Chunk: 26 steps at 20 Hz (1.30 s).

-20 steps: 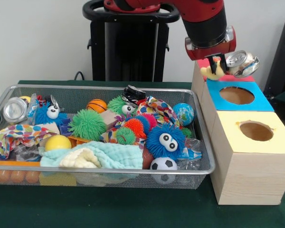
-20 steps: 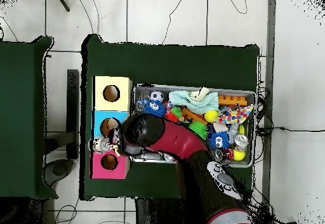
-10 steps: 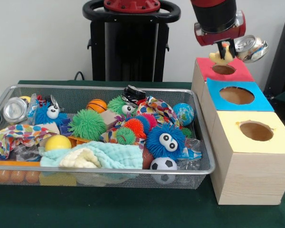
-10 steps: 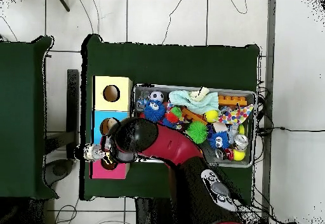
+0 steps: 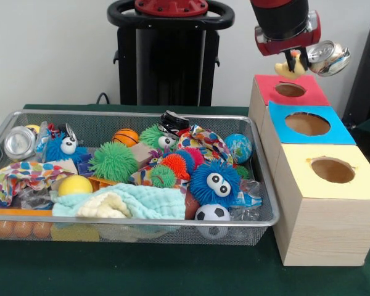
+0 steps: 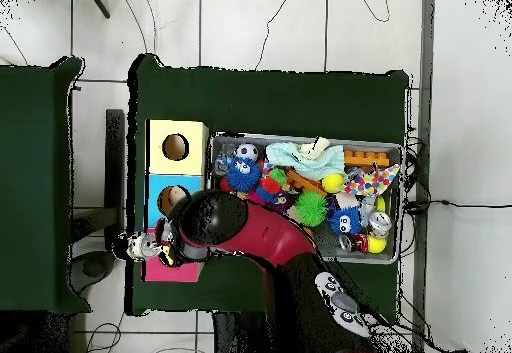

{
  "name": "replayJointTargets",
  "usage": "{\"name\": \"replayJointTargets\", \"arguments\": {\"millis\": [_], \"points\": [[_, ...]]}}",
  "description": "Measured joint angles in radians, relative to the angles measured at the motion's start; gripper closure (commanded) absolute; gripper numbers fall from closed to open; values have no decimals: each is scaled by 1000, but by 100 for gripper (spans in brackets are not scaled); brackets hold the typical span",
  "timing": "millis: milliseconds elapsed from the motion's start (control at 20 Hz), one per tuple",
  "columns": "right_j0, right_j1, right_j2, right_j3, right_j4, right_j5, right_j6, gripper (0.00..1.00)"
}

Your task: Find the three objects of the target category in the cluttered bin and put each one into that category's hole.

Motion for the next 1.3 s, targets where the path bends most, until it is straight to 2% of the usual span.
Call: {"name": "replayJointTargets", "arguments": {"millis": [250, 600, 1300], "points": [[-12, 33, 1, 22, 16, -50, 0, 100], [-41, 100, 26, 70, 22, -211, 0, 100], [-101, 129, 134, 127, 22, -308, 0, 100]]}}
